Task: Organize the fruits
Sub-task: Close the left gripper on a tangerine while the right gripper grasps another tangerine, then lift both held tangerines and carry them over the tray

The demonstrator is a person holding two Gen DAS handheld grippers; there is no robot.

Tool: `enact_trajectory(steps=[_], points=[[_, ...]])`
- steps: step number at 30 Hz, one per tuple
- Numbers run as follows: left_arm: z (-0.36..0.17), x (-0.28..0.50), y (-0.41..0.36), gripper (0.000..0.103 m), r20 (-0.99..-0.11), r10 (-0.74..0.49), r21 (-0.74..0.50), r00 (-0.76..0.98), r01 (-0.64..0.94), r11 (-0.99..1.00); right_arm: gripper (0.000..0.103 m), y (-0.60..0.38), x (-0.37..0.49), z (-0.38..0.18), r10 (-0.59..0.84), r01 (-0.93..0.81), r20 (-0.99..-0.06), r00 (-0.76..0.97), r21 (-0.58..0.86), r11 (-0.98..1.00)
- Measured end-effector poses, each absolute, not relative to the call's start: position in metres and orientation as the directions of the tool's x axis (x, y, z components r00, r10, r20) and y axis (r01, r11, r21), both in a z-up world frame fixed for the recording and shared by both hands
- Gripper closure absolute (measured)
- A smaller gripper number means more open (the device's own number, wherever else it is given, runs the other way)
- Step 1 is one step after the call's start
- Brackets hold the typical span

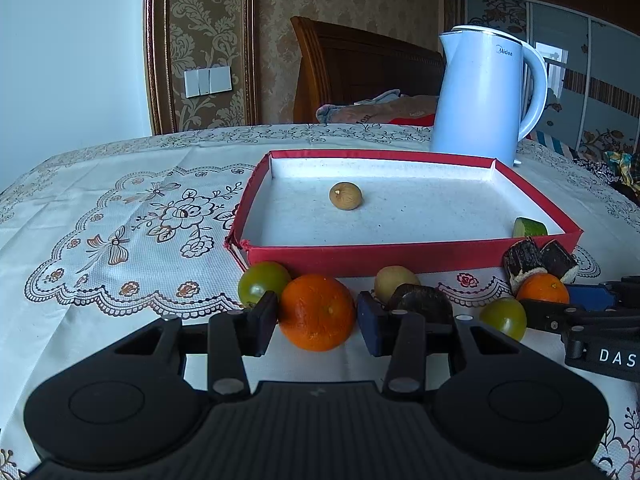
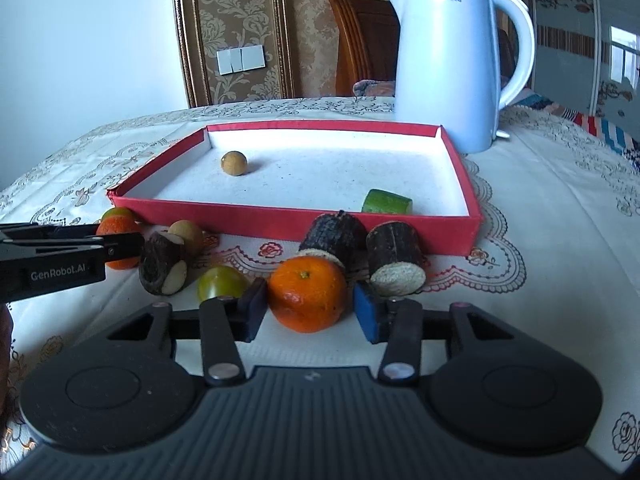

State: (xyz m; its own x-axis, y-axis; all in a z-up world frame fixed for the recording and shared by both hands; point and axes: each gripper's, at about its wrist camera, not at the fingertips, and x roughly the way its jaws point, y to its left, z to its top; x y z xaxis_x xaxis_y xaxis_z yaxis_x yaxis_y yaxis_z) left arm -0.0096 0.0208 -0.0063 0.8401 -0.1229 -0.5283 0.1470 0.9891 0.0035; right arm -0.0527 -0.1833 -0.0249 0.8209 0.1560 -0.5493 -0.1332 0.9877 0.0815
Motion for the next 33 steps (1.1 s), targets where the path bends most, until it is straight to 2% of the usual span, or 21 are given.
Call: enact_trajectory(steps=[33], points=[[-0.005,-0.013,0.024,0.062,-0.514,-0.1,0.004,0.852,0.119,0.993,0.063,-0.195,-0.07,-0.022,0.097,-0.048,-0.494,0.864,0.111,0.993]])
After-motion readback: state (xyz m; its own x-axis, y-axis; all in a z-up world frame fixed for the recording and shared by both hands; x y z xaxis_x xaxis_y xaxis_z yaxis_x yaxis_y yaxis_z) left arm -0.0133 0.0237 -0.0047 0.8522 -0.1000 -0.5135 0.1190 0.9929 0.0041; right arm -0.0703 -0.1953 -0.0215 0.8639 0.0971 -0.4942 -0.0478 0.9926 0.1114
